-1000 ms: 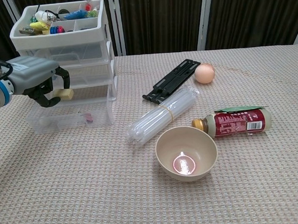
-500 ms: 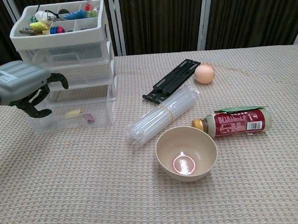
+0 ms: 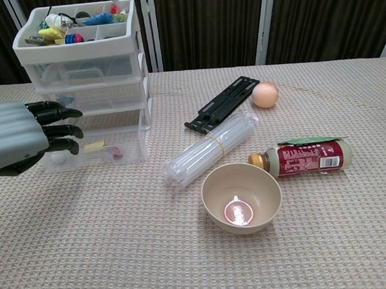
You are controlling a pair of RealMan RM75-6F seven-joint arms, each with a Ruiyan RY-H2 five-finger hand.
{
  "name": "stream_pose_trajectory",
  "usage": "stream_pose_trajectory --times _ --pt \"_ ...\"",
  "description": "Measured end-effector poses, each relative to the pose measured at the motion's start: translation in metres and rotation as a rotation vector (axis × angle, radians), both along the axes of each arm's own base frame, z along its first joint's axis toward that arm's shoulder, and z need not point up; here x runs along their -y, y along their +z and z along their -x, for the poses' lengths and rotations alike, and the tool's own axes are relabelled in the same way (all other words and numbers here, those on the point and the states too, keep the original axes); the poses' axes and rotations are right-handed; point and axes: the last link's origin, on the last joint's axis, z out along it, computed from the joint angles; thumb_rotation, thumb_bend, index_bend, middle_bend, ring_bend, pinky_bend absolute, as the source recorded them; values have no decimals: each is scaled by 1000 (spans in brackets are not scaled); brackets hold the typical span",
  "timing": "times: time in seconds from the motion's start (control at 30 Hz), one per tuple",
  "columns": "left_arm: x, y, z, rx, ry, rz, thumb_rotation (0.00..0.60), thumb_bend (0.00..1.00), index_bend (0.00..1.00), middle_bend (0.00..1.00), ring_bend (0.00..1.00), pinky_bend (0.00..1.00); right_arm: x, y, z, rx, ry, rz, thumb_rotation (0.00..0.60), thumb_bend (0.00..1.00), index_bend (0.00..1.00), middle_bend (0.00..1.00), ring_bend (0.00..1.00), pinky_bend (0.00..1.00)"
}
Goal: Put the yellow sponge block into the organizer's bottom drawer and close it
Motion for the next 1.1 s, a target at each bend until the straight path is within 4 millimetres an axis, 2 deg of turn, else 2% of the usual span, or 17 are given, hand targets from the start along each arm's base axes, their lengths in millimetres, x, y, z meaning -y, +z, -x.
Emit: stream_pose_trajectory --times 0.4,0.83,1.1 --pt "-9 -7 14 -299 -205 103 600 925 290 58 0 94 0 1 1 5 -4 2 600 102 165 0 0 0" --pt "-23 -17 12 -361 -233 114 600 935 260 42 0 94 0 1 0 9 -5 3 600 103 165 0 0 0" --pt "-18 -22 15 -373 -219 139 600 935 257 42 0 101 0 1 0 12 -6 2 600 103 165 0 0 0"
